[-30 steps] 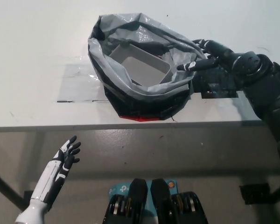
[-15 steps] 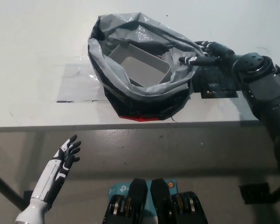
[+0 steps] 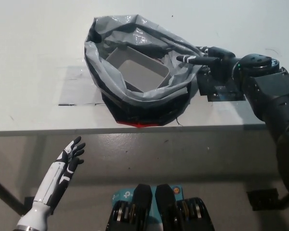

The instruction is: Use the right hand to pick up a small rectangular container and put it into a plastic bag and lift the bag

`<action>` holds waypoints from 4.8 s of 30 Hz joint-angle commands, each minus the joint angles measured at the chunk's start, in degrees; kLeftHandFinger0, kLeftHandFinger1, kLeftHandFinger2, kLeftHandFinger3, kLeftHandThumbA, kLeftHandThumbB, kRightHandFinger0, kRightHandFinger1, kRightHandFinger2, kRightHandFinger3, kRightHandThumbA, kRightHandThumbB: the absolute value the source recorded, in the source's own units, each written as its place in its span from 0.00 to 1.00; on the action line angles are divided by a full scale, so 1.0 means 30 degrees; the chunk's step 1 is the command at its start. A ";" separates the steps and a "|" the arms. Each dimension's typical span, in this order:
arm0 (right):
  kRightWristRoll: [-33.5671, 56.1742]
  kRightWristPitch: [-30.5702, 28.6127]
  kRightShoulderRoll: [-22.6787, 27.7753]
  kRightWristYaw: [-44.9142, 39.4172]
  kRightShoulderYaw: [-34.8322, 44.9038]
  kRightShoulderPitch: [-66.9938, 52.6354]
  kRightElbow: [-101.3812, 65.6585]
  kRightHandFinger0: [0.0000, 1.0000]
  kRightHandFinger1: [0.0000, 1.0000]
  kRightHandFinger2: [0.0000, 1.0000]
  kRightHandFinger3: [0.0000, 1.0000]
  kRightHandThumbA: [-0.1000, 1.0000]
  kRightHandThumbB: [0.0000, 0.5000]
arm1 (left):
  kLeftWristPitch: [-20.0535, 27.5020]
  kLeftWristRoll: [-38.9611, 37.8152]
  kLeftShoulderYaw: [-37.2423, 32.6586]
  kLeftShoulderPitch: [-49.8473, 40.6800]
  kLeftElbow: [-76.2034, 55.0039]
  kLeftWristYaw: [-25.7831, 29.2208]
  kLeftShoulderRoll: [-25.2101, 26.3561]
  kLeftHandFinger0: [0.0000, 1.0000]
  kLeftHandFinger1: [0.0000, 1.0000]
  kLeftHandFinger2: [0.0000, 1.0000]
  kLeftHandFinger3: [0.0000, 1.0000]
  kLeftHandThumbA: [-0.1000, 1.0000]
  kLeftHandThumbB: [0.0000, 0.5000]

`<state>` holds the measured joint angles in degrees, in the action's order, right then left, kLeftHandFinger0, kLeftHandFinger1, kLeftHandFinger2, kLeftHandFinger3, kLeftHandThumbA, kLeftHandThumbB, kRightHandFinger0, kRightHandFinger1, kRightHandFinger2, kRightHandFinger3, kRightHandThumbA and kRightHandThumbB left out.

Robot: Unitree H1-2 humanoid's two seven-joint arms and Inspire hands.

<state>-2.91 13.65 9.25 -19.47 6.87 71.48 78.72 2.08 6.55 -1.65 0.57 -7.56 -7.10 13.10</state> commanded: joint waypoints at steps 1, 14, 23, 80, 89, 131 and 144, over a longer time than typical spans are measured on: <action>0.0587 0.0125 -0.0357 -0.0497 -0.0165 0.1203 -0.0278 1.00 1.00 1.00 1.00 0.85 0.73 | 0.0427 0.0262 0.0014 0.0322 -0.0386 -0.0003 0.0272 0.88 0.93 0.94 1.00 1.00 0.18; 0.0142 -0.1108 -0.0731 0.4795 -0.0117 0.1115 -0.0463 0.00 0.16 0.53 0.80 0.02 0.52 | 0.0483 0.0282 -0.0034 0.0396 -0.0322 -0.0023 0.0335 0.88 0.93 0.94 1.00 1.00 0.15; 0.0389 -0.1732 -0.0541 0.5475 -0.0490 0.0944 -0.0625 0.00 0.43 0.88 0.87 0.00 0.33 | 0.0479 0.0276 -0.0124 0.0712 -0.0114 -0.0091 0.0349 0.86 0.91 0.94 1.00 1.00 0.18; 0.4283 0.4130 -0.1963 0.5646 0.1940 1.0052 -0.8391 0.00 0.26 0.89 1.00 0.00 0.27 | 0.0901 0.0849 -0.0467 0.1043 -0.0171 -0.0244 0.0697 0.82 0.85 0.93 1.00 1.00 0.13; 0.2220 0.3052 -0.2834 0.4429 -0.1170 0.6213 -0.7677 0.00 0.38 0.94 0.87 0.00 0.20 | 0.0612 0.1098 -0.0754 0.0906 -0.0200 -0.0300 0.0688 0.82 0.85 0.94 1.00 1.00 0.11; 0.3092 0.1089 -0.2390 0.5435 -0.0549 0.8320 -0.5654 0.00 0.35 0.80 0.30 0.00 0.30 | 0.0555 0.1333 -0.1279 0.1806 -0.0461 -0.0645 0.1177 0.82 0.85 0.93 1.00 1.00 0.05; -0.0986 0.0900 -0.0894 -0.0356 -0.7914 0.8308 -0.4659 1.00 1.00 1.00 1.00 0.66 0.76 | 0.0699 0.1464 -0.1384 0.2102 -0.0257 -0.0738 0.1176 0.82 0.84 0.93 1.00 1.00 0.08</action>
<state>-0.15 21.29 3.12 -10.36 -11.44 91.37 65.23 2.37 10.58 -5.63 5.14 -7.42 -8.33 15.43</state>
